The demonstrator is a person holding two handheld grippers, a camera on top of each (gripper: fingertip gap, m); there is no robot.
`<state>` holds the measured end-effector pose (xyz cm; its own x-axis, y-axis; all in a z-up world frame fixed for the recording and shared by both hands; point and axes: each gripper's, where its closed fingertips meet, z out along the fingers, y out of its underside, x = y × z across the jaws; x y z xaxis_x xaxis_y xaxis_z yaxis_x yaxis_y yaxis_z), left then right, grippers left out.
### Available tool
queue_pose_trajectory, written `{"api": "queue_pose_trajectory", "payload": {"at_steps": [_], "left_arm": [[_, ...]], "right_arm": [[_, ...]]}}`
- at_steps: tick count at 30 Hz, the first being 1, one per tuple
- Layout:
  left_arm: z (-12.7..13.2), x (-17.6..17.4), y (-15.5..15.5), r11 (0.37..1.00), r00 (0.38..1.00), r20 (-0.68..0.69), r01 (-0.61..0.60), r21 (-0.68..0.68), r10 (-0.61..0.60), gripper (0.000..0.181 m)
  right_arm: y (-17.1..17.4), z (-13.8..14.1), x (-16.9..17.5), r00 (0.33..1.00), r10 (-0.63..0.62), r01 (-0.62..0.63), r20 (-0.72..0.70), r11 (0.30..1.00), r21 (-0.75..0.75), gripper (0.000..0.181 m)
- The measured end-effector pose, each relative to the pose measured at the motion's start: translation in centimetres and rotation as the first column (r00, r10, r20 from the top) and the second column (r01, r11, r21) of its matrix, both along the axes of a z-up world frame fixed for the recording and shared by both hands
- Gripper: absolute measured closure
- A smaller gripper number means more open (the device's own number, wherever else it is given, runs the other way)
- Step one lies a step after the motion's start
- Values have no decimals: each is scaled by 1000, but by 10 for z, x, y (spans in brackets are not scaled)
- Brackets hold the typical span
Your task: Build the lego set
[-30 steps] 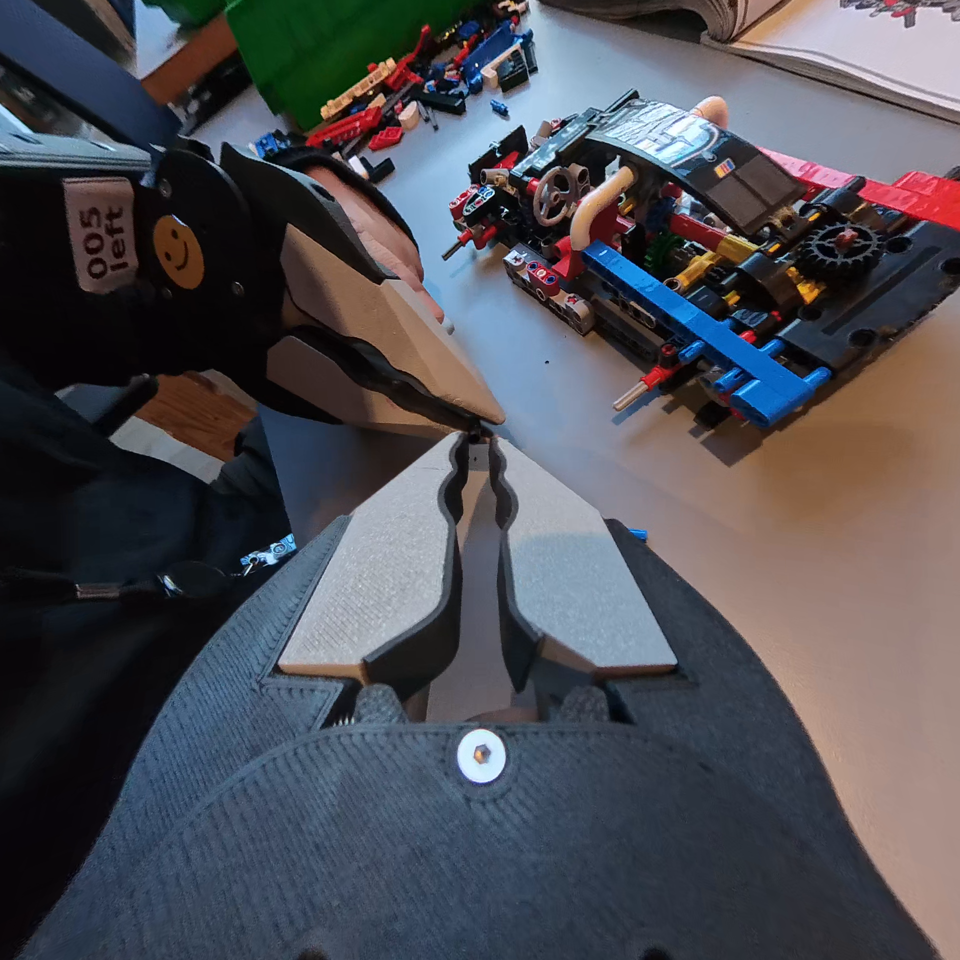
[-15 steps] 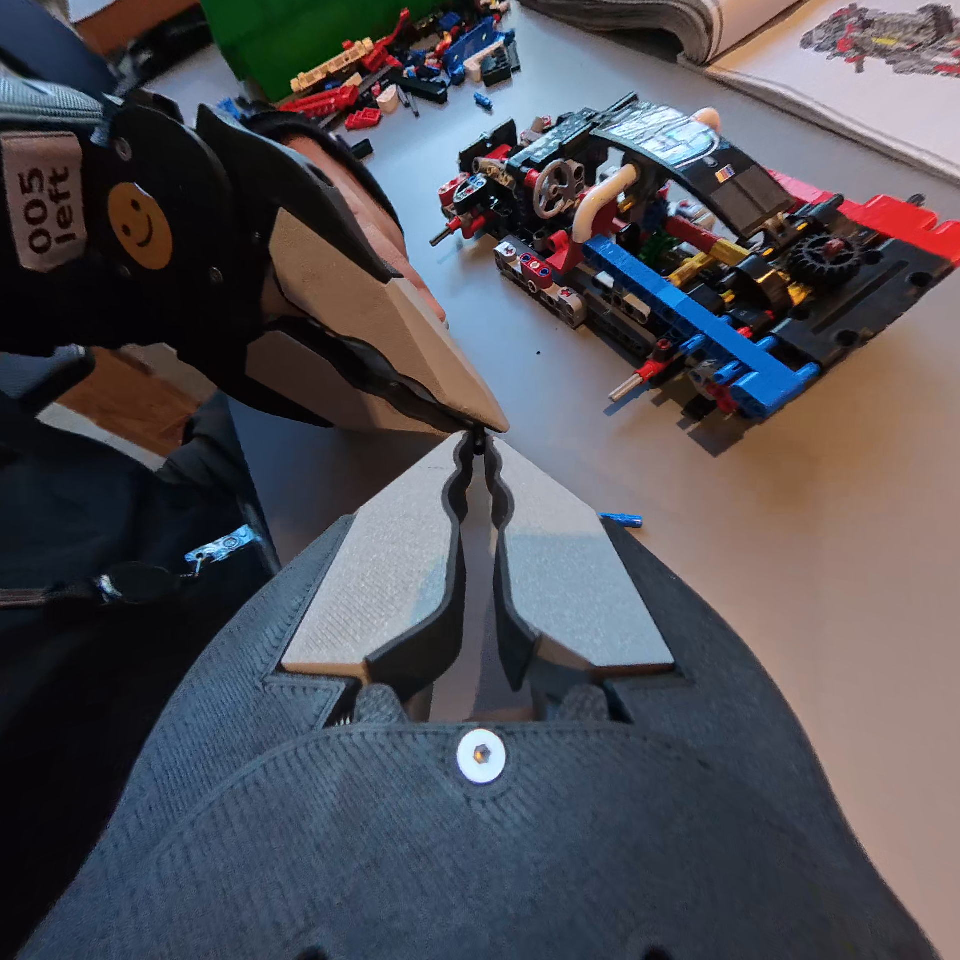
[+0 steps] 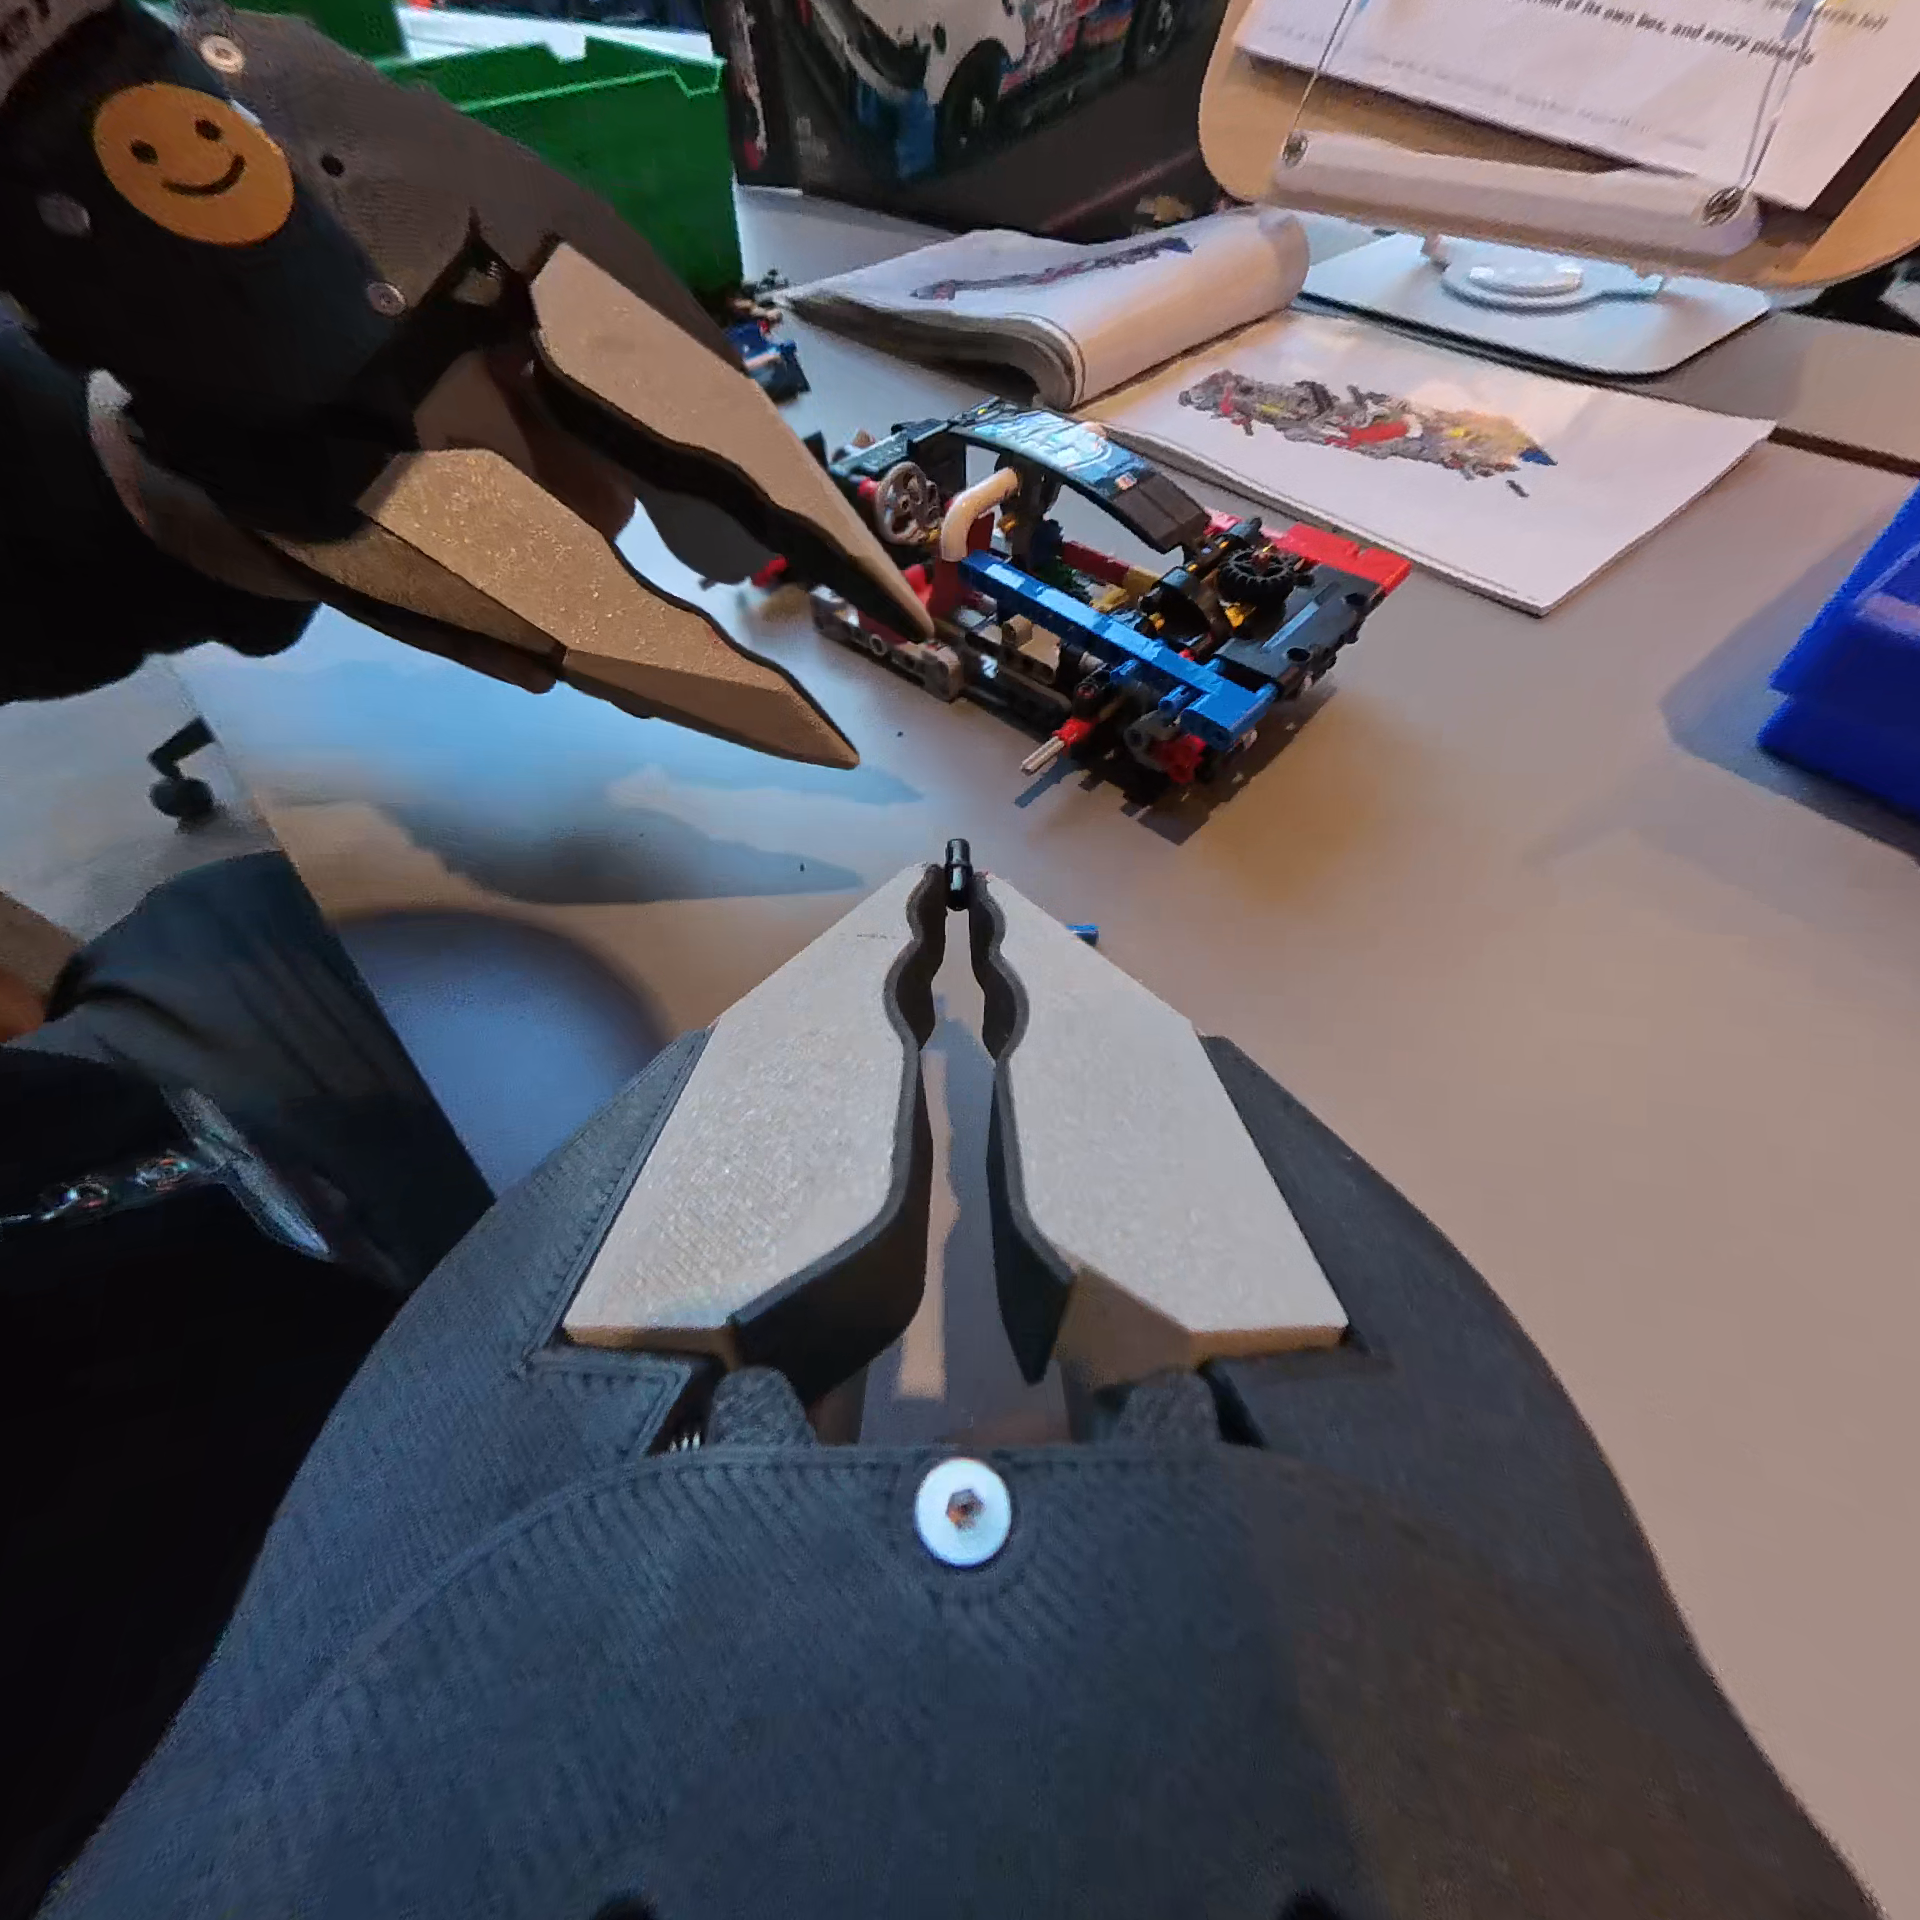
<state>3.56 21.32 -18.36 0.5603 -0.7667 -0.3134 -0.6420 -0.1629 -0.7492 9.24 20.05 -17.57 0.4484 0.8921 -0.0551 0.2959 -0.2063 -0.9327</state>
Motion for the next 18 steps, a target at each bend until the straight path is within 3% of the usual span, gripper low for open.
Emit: {"api": "queue_pose_trajectory", "payload": {"at_steps": [11, 18], "left_arm": [[-16, -16, -4, 983, 983, 66, -166, -71, 171, 154], [-29, -17, -5, 979, 975, 128, -166, -118, 181, 158]], "right_arm": [[5, 4, 6, 1000, 0, 1, -30, 1000, 26, 180], [27, 11, 11, 995, -64, 68, -74, 996, 56, 180]]}}
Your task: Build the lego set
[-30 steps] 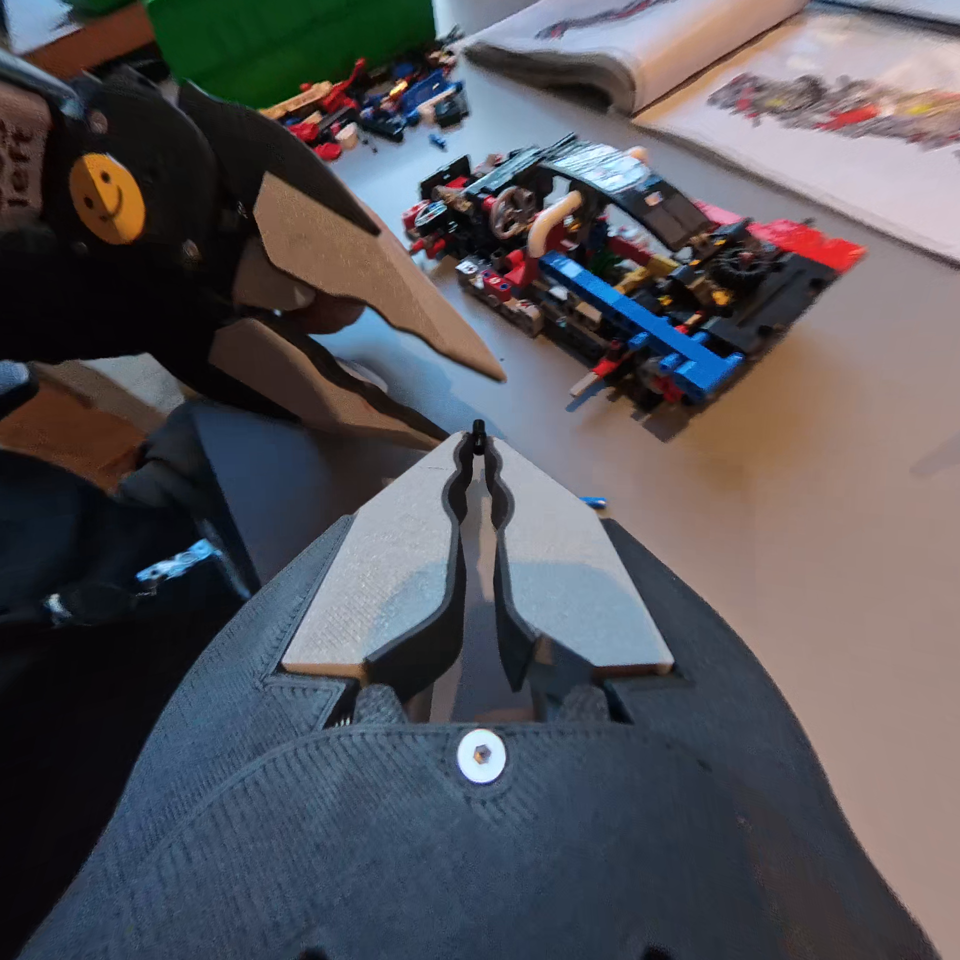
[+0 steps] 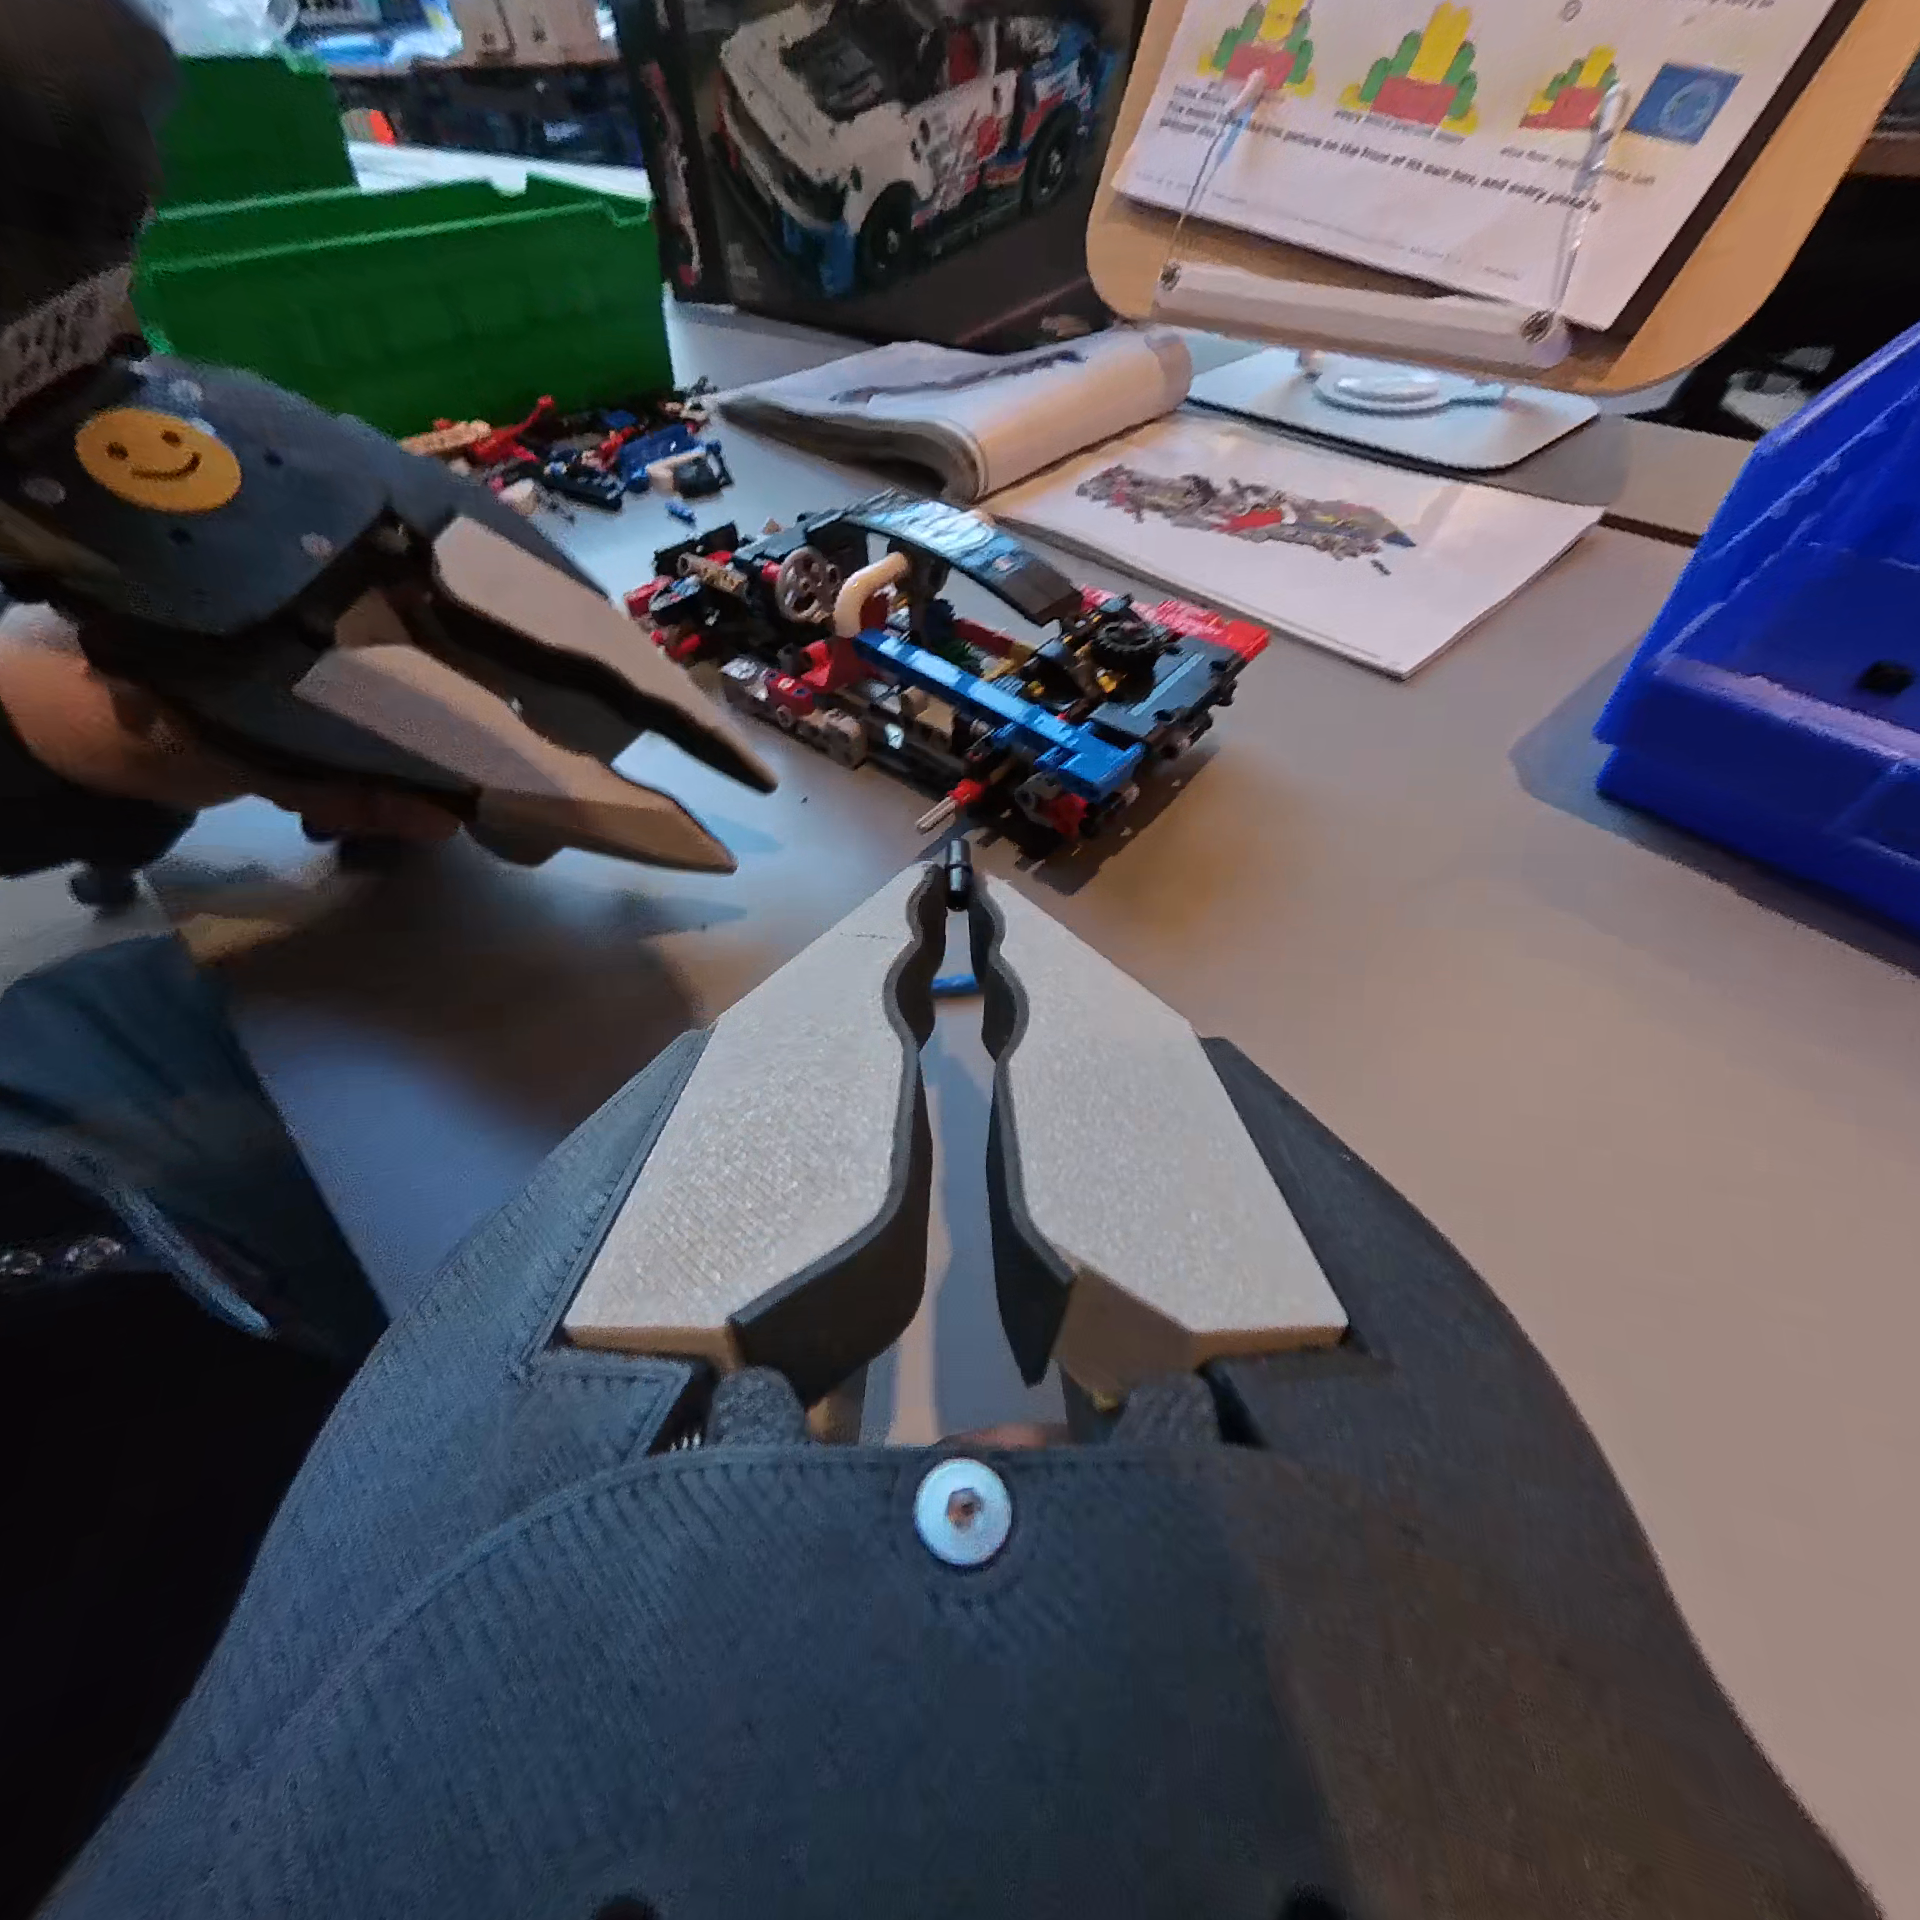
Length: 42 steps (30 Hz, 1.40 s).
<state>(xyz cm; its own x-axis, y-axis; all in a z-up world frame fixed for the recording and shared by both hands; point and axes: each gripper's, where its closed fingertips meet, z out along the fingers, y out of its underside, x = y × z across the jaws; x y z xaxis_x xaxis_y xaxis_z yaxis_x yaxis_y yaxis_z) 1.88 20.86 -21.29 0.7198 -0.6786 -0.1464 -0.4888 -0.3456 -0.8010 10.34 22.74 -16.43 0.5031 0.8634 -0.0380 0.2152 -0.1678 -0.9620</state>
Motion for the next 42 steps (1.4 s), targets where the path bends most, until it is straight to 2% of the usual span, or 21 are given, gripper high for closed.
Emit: {"api": "queue_pose_trajectory", "payload": {"at_steps": [6, 13, 19, 27, 35, 42], "left_arm": [[2, 0, 7, 998, 997, 48, 53, -23, -52, 158], [13, 3, 3, 993, 979, 174, 117, -31, -110, 163], [29, -1, 8, 991, 954, 267, 132, 24, -134, 174], [34, -3, 11, 991, 940, 312, 133, 33, -137, 175], [32, -6, 15, 995, 953, 284, 93, 37, -100, 177], [30, -5, 21, 996, 954, 288, 85, 17, -86, 178]], "right_arm": [[35, 10, -10, 997, -38, 40, -66, 999, 30, 181], [58, 28, -12, 976, -106, 125, -188, 988, 89, 181], [61, 33, -9, 967, -122, 151, -223, 982, 116, 181], [61, 32, -11, 970, -114, 142, -213, 983, 118, 181], [60, 39, -5, 953, -99, 130, -285, 987, 93, 181], [58, 35, -12, 961, -58, 79, -272, 995, 66, 181]]}}
